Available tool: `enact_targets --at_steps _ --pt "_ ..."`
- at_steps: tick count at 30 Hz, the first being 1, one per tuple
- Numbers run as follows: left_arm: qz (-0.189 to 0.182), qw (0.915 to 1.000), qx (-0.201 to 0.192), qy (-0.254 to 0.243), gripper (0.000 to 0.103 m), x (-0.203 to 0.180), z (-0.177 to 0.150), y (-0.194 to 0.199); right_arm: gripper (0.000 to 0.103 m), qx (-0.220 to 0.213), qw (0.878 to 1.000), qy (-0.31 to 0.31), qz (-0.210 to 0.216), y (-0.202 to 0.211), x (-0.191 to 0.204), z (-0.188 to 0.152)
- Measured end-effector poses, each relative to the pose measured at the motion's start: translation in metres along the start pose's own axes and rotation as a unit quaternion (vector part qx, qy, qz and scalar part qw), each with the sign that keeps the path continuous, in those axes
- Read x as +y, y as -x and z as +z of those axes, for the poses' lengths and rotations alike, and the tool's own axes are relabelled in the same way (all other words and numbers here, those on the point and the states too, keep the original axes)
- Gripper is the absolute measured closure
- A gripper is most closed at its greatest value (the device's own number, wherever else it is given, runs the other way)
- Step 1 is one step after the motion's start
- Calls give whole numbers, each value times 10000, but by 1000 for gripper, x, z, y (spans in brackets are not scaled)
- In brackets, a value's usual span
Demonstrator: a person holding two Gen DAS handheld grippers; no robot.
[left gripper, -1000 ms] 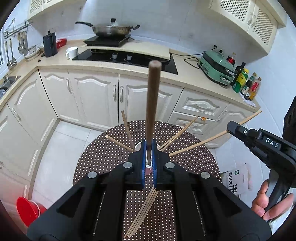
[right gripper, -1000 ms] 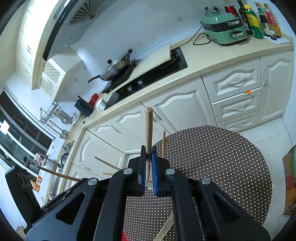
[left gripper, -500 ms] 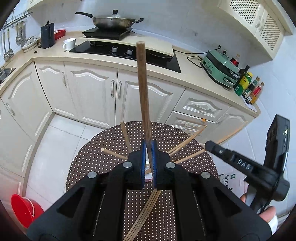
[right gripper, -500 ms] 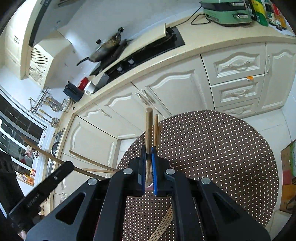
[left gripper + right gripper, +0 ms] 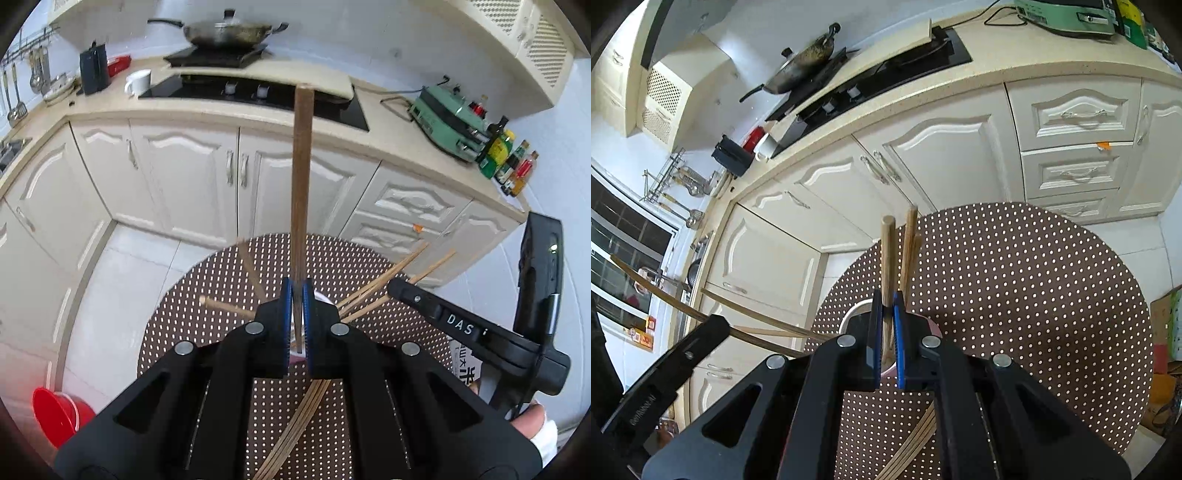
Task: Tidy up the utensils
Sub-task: 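Lower the chopsticks into the pink cup and open both grippers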
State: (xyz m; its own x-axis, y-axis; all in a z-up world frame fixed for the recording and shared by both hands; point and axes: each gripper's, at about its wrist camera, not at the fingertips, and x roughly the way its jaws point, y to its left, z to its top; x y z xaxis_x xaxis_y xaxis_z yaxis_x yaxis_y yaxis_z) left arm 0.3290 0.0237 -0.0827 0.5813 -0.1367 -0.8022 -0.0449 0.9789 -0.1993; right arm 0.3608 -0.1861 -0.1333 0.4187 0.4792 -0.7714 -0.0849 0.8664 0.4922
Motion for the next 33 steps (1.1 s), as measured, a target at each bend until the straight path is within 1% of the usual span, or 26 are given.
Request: enact_targets --at_steps 3,7,11,15,17,18,19,20,21,22,25,33 --pt "57 9999 113 29 97 2 -6 -12 98 122 9999 -11 -60 -9 -1 -4" --pt "158 9989 415 129 97 8 -17 -35 98 294 9995 -76 -113 -21 -5 -9" --pt "181 9981 566 175 97 11 -23 -49 96 424 9989 -145 -130 -29 -6 -11" --pt "192 9979 583 189 97 13 -27 -60 95 473 9987 -162 -129 -33 -6 -11" --pt "191 9984 513 164 96 13 -27 -62 95 500 9985 -171 -137 -35 -5 -11" --pt "169 9987 469 132 96 13 -27 -62 92 525 9983 -210 -151 -35 -6 -11" --pt "144 9988 447 99 96 14 -28 -62 81 545 9980 -262 -159 -36 -6 -11" --pt "144 9989 435 52 96 13 -28 -63 74 543 9979 -299 -169 -35 -7 -12" --pt "159 9990 419 -17 96 13 -29 -62 63 515 9980 -304 -186 -33 -7 -12" --pt "170 9990 421 -58 96 13 -29 -62 57 452 9983 -277 -236 -31 -7 -13" --pt "195 9986 473 -138 95 13 -29 -62 50 449 9981 -256 -336 -29 -10 -15" --pt "175 9979 584 -235 95 11 -35 -59 45 449 9977 -307 -408 -20 -14 -26"
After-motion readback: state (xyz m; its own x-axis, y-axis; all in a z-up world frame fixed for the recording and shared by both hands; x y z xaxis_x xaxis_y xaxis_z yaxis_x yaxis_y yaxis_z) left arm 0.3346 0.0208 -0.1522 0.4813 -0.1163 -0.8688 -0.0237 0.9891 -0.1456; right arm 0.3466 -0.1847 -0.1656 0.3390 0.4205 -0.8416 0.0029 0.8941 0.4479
